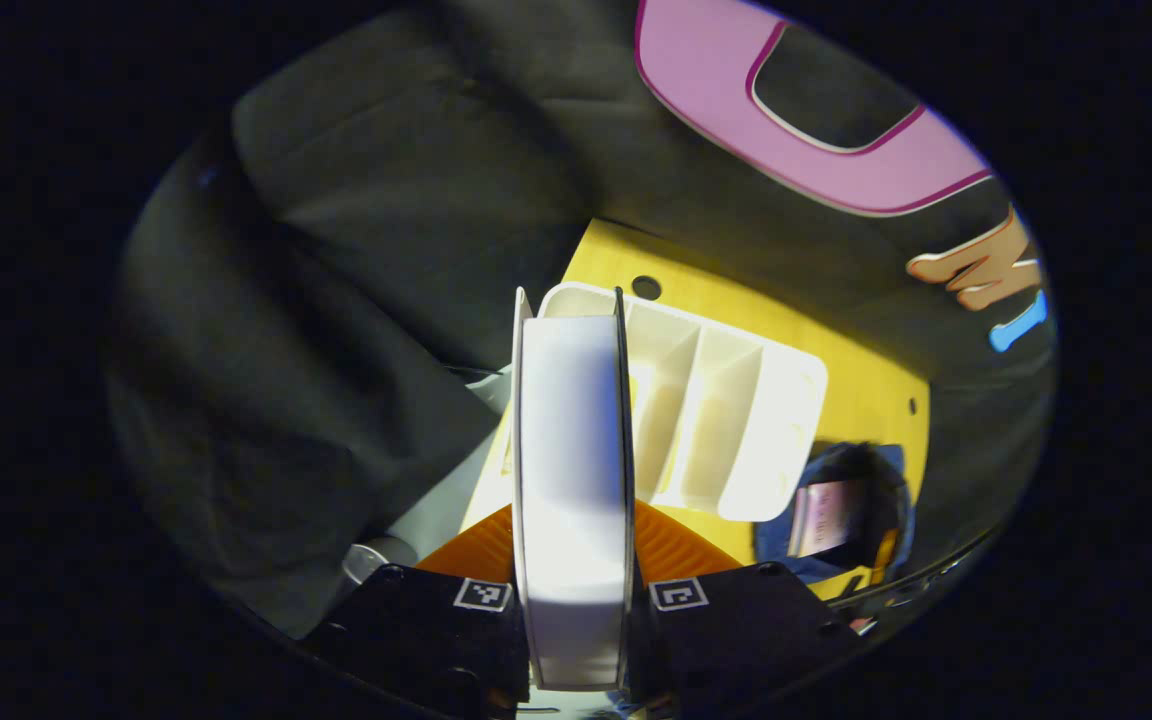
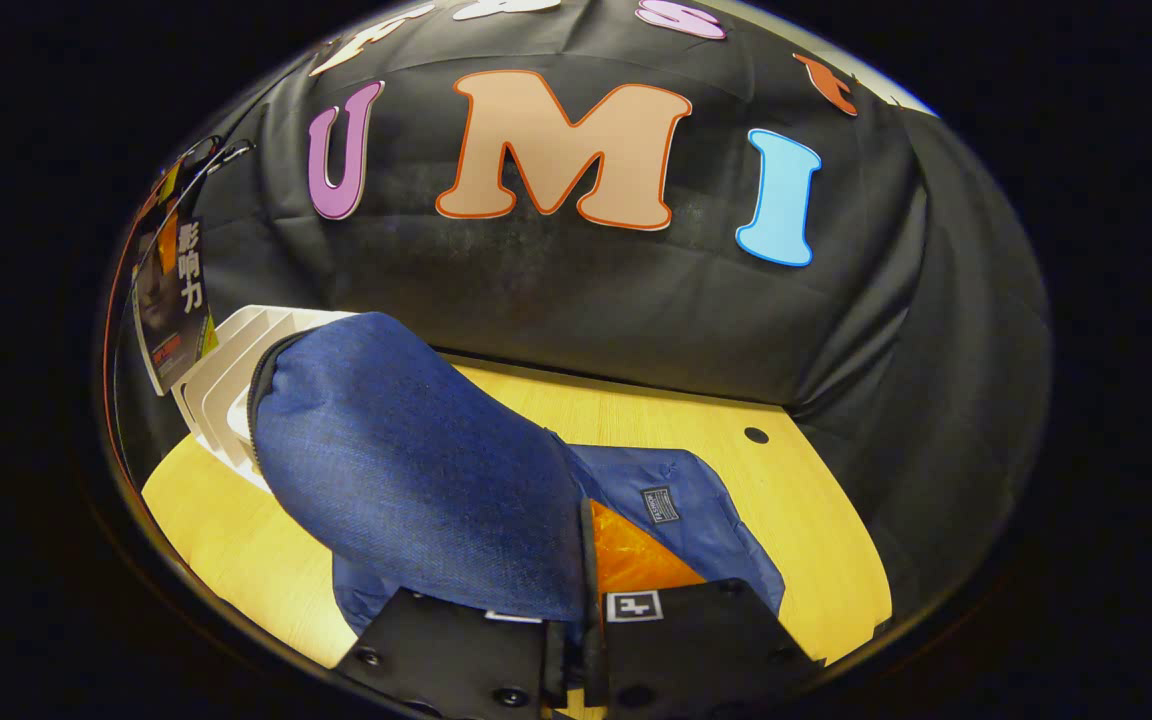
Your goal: Open the schoolbag, grab two books from the bookshelf and put them into the schoolbag.
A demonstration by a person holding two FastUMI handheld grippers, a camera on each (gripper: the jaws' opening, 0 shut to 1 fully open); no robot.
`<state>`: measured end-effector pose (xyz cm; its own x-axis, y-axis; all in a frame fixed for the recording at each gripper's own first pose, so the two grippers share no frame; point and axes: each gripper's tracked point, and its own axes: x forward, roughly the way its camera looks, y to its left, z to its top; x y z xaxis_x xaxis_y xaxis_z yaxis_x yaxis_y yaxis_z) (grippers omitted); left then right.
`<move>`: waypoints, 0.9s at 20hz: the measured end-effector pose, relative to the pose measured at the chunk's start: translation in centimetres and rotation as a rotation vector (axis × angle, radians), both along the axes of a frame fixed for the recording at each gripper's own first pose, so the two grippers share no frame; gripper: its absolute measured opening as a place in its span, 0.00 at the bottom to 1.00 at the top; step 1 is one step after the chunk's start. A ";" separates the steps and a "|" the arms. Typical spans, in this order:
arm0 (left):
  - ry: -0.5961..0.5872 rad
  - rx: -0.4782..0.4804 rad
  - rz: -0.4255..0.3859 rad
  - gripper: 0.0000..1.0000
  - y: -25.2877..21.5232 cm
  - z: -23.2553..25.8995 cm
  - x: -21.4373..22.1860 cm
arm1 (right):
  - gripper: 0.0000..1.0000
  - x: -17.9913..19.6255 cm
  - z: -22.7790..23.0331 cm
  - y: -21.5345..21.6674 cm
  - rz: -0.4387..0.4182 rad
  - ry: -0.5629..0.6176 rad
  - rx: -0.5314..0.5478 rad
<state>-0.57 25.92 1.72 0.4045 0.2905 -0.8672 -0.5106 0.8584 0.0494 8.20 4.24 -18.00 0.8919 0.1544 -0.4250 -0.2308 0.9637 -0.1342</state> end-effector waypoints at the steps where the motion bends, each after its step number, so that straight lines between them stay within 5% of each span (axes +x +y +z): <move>1: -0.024 -0.003 -0.006 0.35 -1.1 0.6 -0.3 | 0.08 0.1 0.1 -0.1 0.006 -0.001 0.008; 4: -0.097 -0.020 -0.044 0.35 -4.1 1.5 -0.7 | 0.08 0.1 0.4 -0.4 0.016 0.001 0.044; 11: -0.293 -0.244 -0.201 0.34 -16.9 0.9 0.8 | 0.08 0.3 0.7 -1.2 0.032 0.026 0.134; 18: -0.377 -0.400 -0.295 0.36 -26.3 -5.3 2.4 | 0.08 0.4 0.9 -1.8 0.051 0.047 0.175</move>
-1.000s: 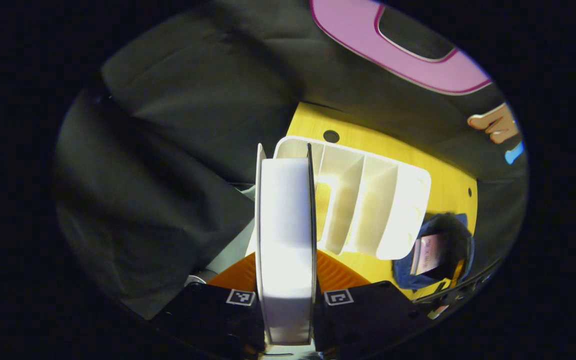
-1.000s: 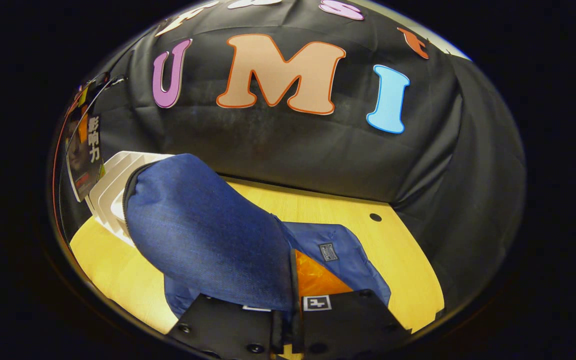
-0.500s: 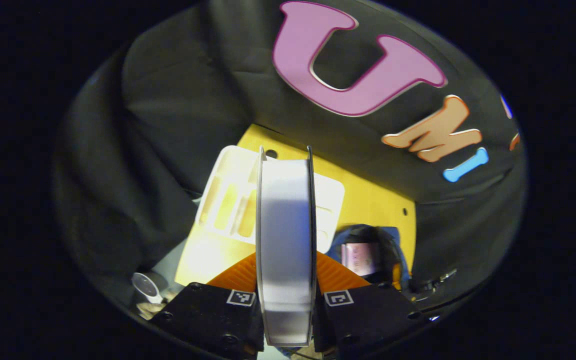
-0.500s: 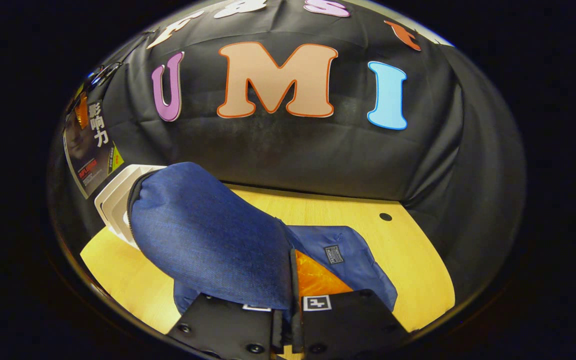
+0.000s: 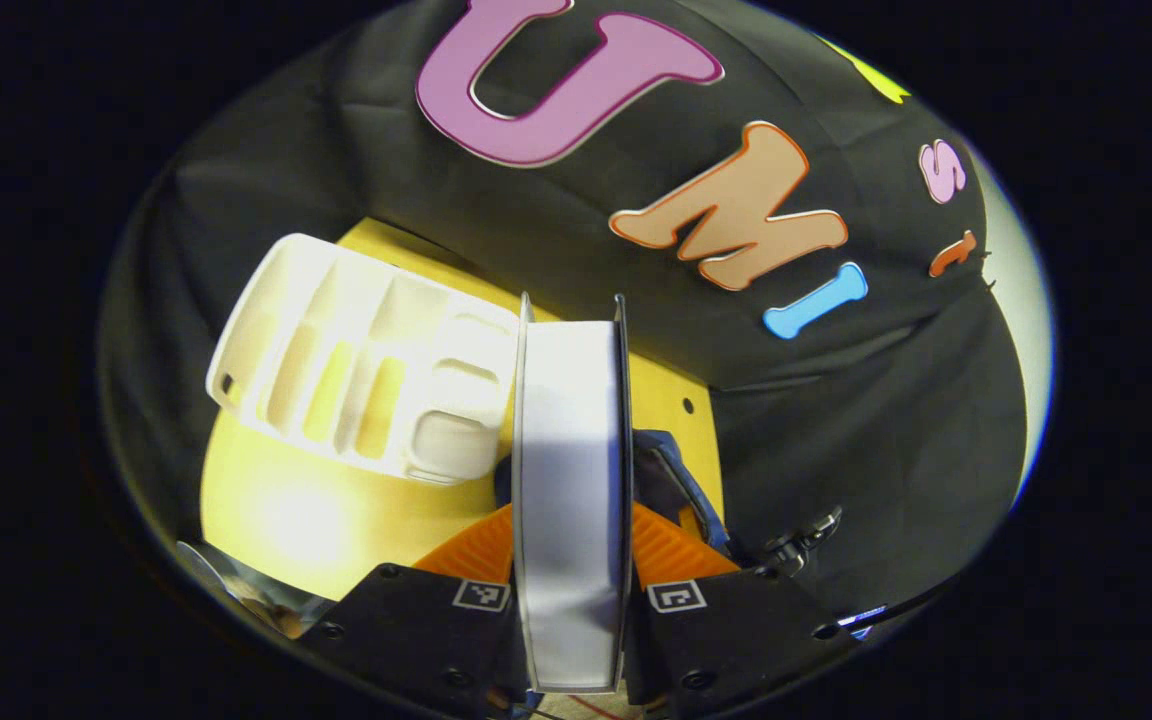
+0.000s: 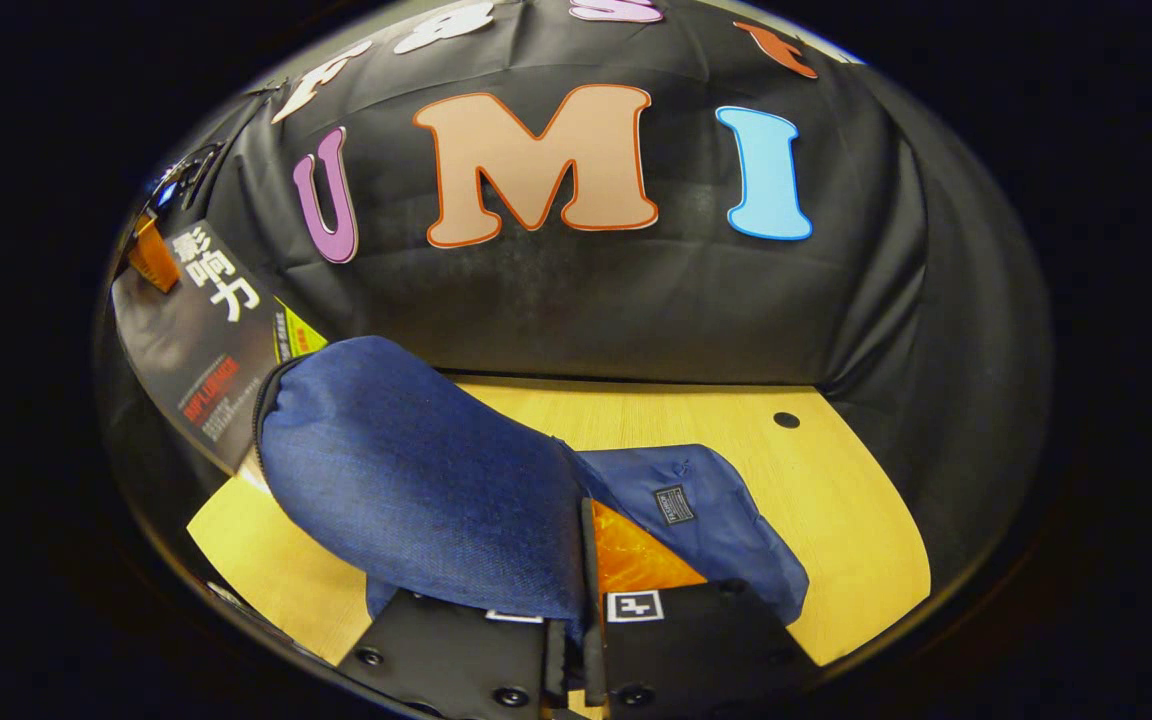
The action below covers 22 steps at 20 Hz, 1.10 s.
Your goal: Open the schoolbag, grab two books from the bookshelf and put them into the schoolbag.
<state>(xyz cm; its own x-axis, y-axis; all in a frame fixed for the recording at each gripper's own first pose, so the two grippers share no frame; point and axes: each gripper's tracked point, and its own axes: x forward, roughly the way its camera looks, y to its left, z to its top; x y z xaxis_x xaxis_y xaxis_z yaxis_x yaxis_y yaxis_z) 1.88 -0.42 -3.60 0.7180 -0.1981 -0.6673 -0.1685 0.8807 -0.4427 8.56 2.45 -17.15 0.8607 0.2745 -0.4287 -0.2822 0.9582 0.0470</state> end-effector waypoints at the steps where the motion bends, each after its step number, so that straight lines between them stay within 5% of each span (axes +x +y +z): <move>1: -0.007 -0.025 -0.001 0.34 -1.0 -1.2 0.4 | 0.08 0.1 0.0 -0.1 0.002 0.004 0.006; 12: -0.017 -0.217 -0.015 0.35 -9.3 -17.7 4.2 | 0.09 0.1 -0.1 0.0 0.020 0.029 0.039; 22: 0.021 -0.441 0.014 0.35 -15.2 -25.2 9.1 | 0.10 -1.2 -0.2 1.7 0.089 0.026 0.014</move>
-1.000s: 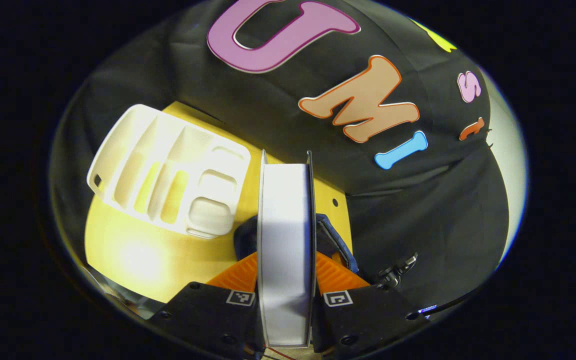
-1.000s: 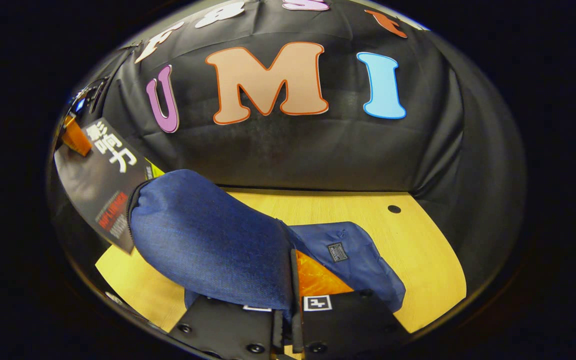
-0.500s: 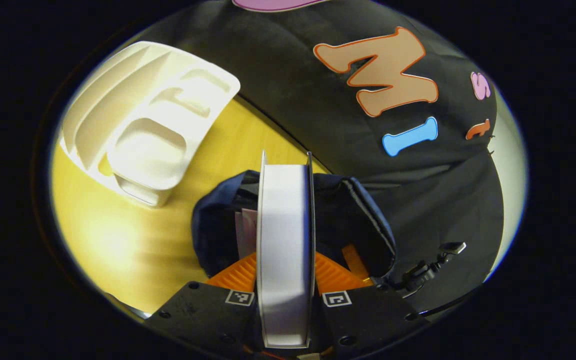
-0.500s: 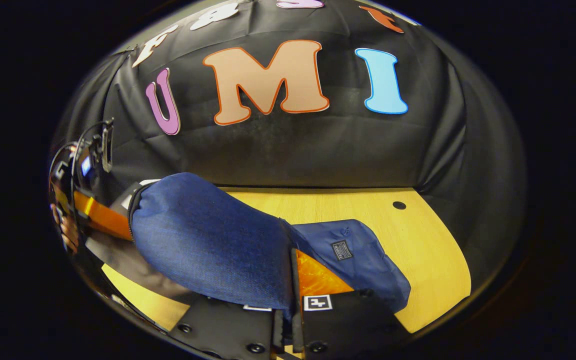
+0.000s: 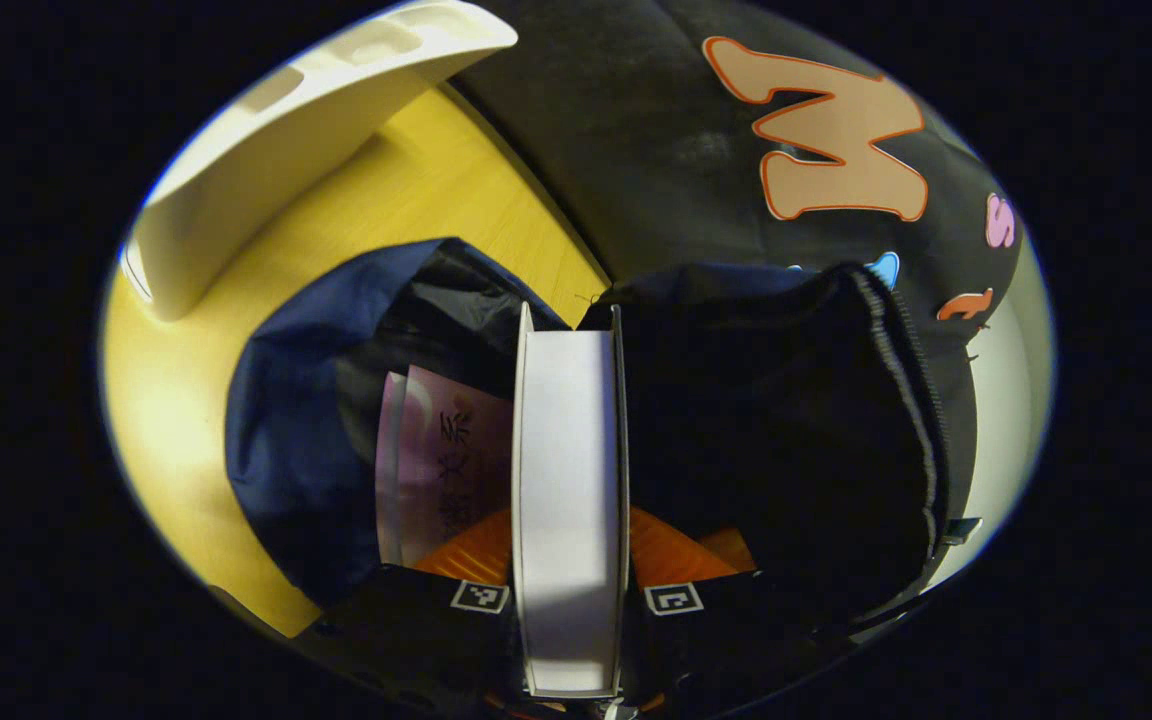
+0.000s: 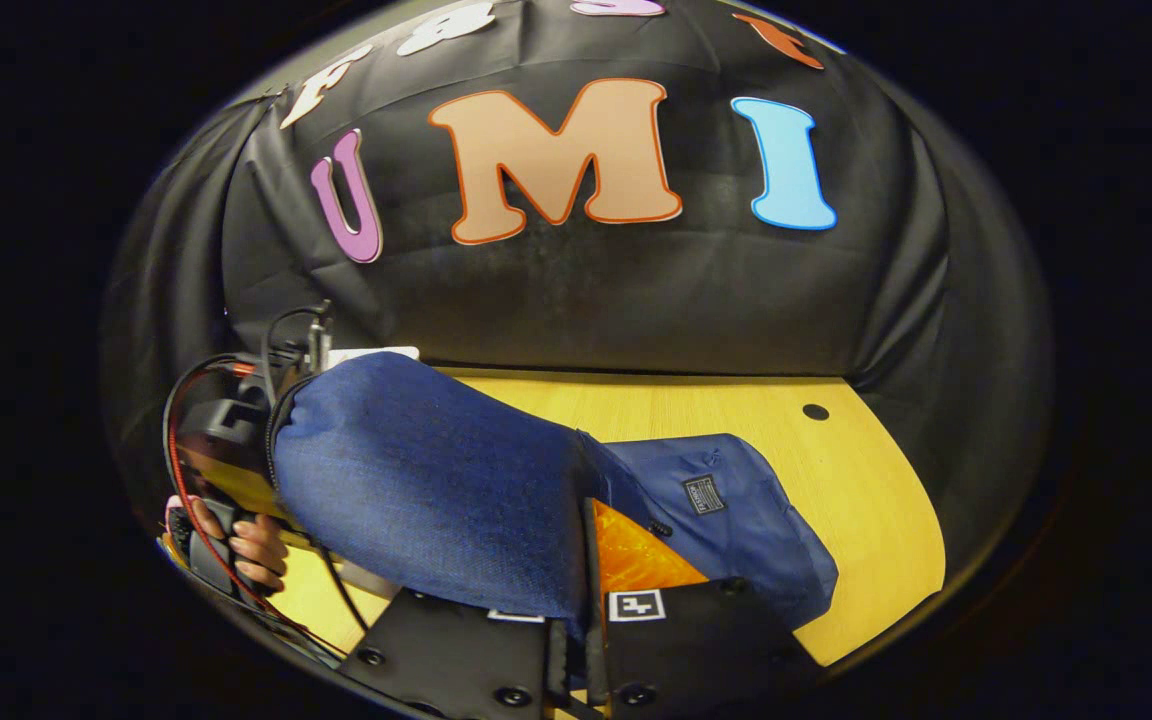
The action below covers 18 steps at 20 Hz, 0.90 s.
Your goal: Open the schoolbag, grab two books from the bookshelf and put them into the schoolbag.
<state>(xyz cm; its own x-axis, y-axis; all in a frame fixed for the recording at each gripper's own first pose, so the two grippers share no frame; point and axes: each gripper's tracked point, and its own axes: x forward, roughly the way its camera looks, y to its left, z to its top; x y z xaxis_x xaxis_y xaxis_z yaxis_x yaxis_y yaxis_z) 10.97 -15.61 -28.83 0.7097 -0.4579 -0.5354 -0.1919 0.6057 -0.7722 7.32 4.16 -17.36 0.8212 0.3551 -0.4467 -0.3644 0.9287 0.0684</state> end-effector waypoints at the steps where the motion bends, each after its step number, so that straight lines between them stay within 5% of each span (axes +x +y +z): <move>1: 0.003 -0.026 0.008 0.35 -0.4 -0.5 0.5 | 0.10 -0.1 0.1 0.2 0.007 -0.003 -0.006; 7: 0.006 -0.096 0.007 0.36 -2.7 -3.4 2.3 | 0.10 0.0 0.3 0.5 0.003 -0.006 -0.011; 10: 0.015 -0.040 -0.001 0.39 -2.4 -4.3 2.2 | 0.10 0.4 0.2 0.1 -0.011 0.000 -0.008; 14: 0.024 0.171 -0.048 0.61 -1.0 -4.4 0.4 | 0.13 0.1 0.2 -0.4 -0.014 0.024 0.006; 18: 0.012 0.418 -0.087 0.96 2.8 -3.0 -3.1 | 0.48 -1.9 -0.1 -0.1 0.033 0.050 0.025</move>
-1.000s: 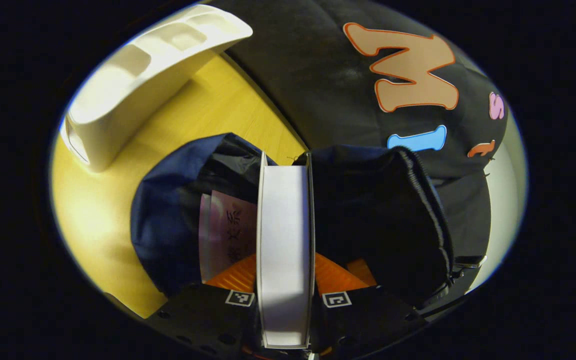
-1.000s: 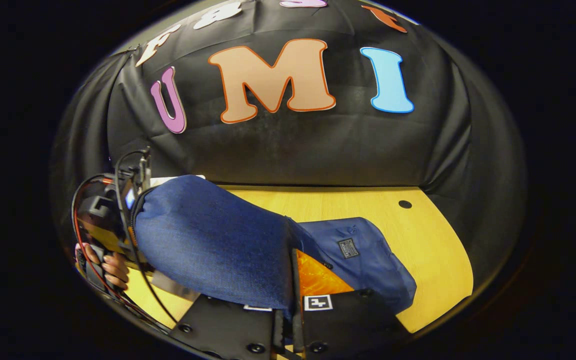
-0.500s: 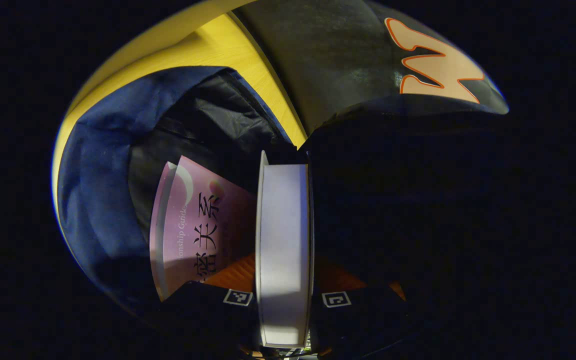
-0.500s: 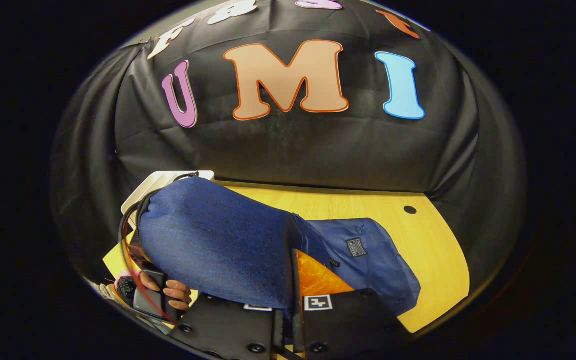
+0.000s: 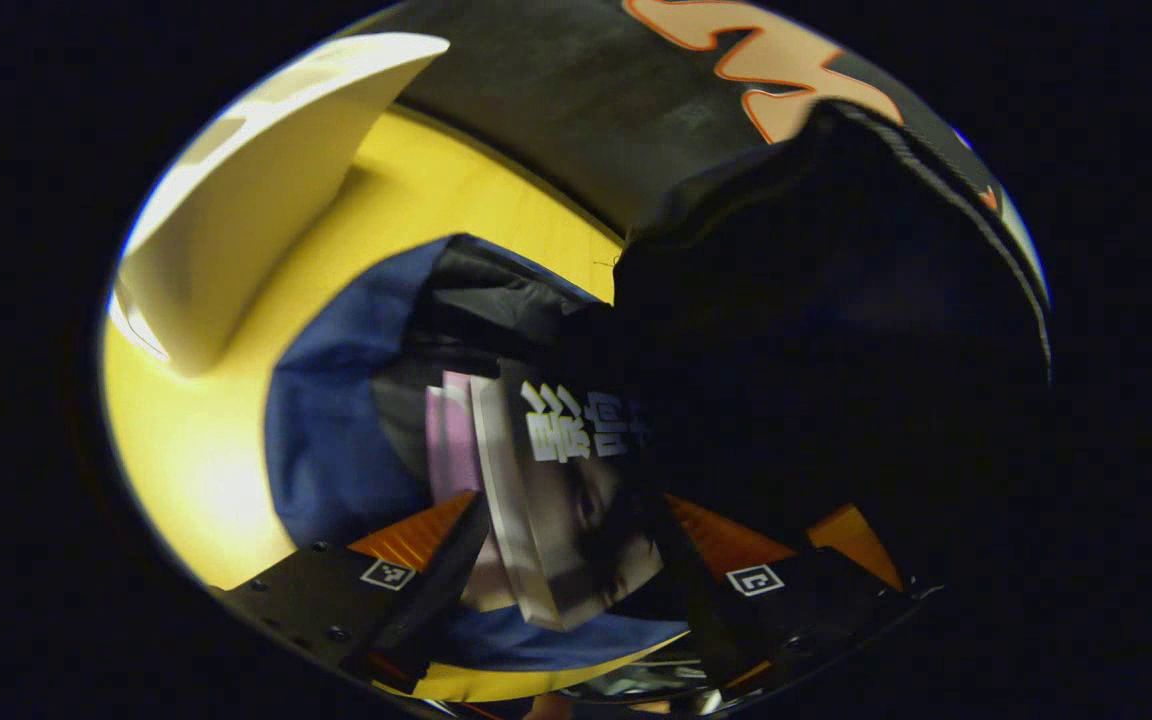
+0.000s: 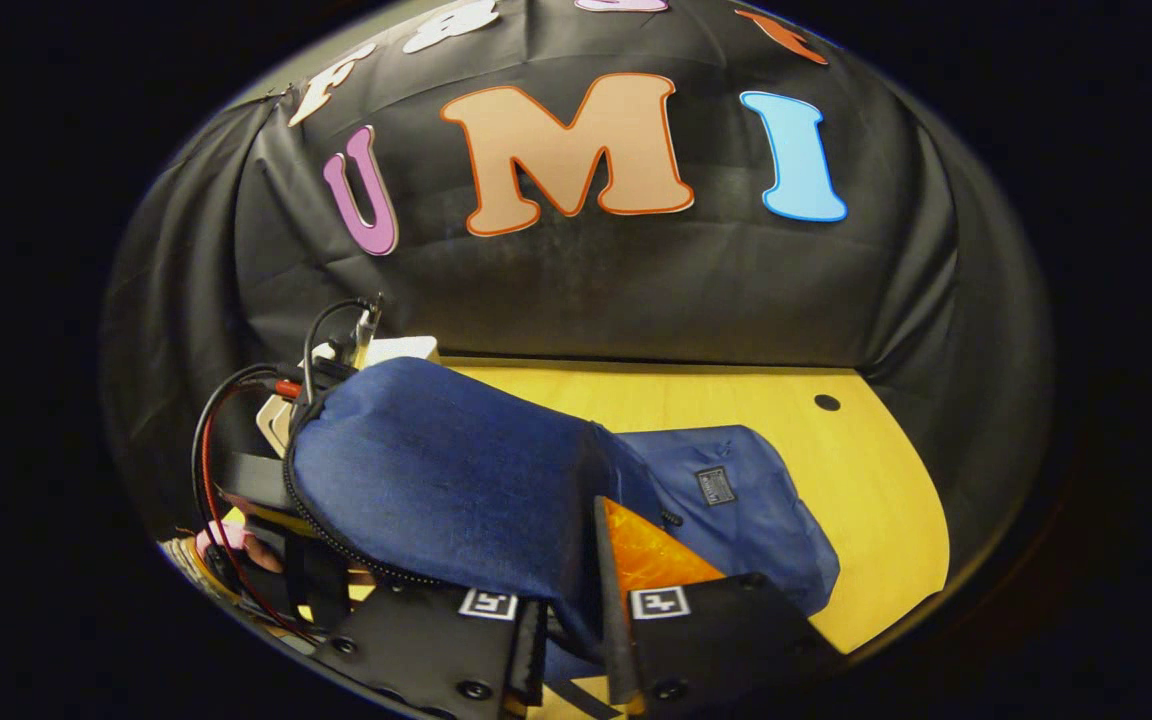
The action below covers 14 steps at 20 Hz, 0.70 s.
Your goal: Open the schoolbag, grab two books from the bookshelf and put them into the schoolbag.
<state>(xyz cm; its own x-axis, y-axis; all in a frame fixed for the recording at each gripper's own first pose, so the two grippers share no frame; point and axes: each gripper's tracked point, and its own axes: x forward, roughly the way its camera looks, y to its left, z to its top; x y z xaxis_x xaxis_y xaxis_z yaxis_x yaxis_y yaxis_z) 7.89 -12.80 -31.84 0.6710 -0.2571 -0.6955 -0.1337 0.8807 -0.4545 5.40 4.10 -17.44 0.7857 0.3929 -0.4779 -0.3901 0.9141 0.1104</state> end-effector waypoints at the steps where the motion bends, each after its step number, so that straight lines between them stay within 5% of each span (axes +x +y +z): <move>1: 0.004 0.037 -0.007 0.93 0.9 0.5 -1.1 | 0.57 -0.6 0.0 0.1 0.012 0.007 0.004; 6: 0.007 0.216 0.001 0.96 6.0 3.4 -7.0 | 1.00 -3.8 0.8 0.1 0.040 0.004 0.010; 14: -0.142 0.325 0.107 0.95 11.3 14.0 -10.5 | 0.99 -10.3 4.7 0.5 0.047 0.016 0.077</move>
<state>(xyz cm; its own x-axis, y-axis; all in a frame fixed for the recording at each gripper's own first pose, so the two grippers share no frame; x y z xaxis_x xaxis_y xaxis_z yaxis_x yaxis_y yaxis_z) -2.59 -1.54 -17.81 0.7779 0.0388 -0.6271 -0.1887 0.9664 -0.1743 -4.90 4.62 -12.73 0.7580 0.4655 -0.4569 -0.4304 0.8833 0.1860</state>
